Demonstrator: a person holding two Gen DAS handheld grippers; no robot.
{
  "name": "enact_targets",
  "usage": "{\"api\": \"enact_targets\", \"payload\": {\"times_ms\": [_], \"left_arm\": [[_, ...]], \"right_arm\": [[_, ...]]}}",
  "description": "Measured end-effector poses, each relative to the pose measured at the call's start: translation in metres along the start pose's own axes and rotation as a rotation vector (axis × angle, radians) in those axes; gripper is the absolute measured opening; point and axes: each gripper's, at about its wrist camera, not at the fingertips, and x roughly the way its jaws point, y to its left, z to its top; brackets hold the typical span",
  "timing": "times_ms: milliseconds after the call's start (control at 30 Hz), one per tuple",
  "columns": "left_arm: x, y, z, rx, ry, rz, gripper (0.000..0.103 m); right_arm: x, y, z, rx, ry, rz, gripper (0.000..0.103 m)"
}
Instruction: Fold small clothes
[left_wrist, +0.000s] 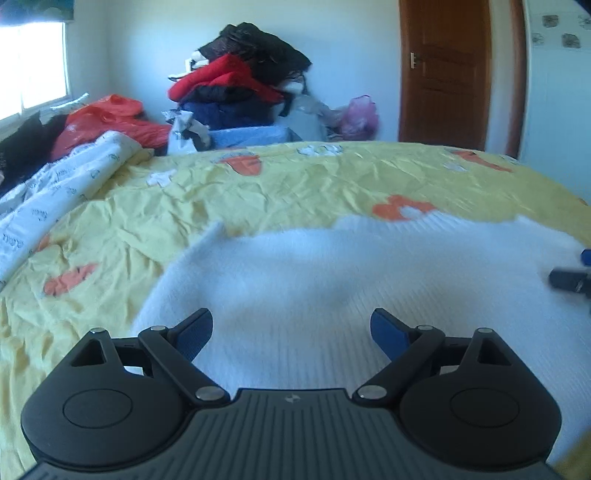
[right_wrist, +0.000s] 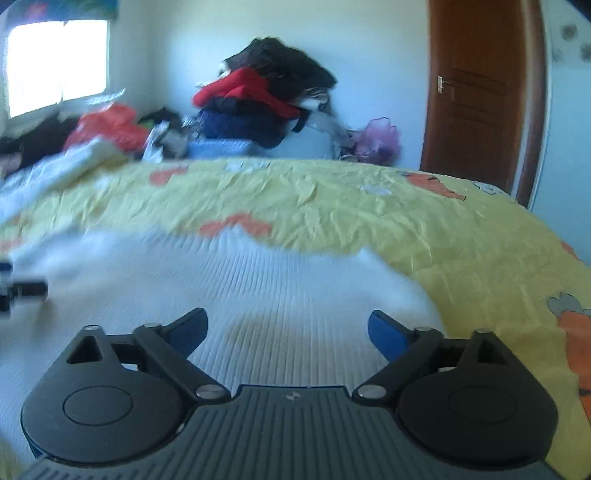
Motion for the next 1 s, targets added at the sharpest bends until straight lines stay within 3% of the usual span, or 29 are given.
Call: {"api": "enact_targets", "payload": {"times_ms": [100, 267, 367, 500, 633, 700, 867, 1000], "left_arm": [[0.006, 0.004, -0.018, -0.014, -0.021, -0.003, 0.099], [0.013, 0.005, -0.017, -0.030, -0.021, 0.008, 0.103], [-0.003, 0.001, -0.013, -0.024, 0.000, 0.039, 0.103], [-0.030, 0.003, -0.025, -0.067, 0.020, -0.016, 0.103], [-0.037, -0.001, -0.044, -0.071, 0.014, 0.002, 0.103], [-0.033, -0.004, -0.046, -0.049, 0.004, 0.015, 0.103], [-0.028, -0.005, -0.039, -0.039, 0.015, 0.011, 0.103], [-0.048, -0.001, -0.040, -0.060, 0.027, 0.005, 0.103]], "right_arm": [[-0.004, -0.005, -0.026, -0.026, -0.010, -0.006, 0.096], [0.000, -0.014, -0.024, 0.005, 0.004, 0.026, 0.100], [-0.010, -0.008, -0.017, 0.022, 0.020, 0.017, 0.096], [-0.044, -0.005, -0.021, 0.072, -0.014, 0.080, 0.100], [-0.045, 0.010, -0.045, -0.030, 0.043, 0.080, 0.102], [-0.044, 0.012, -0.055, -0.048, 0.018, 0.081, 0.101], [-0.040, 0.007, -0.041, -0.044, 0.076, 0.105, 0.102], [-0.064, -0.001, -0.039, 0.003, 0.035, 0.081, 0.100]]}}
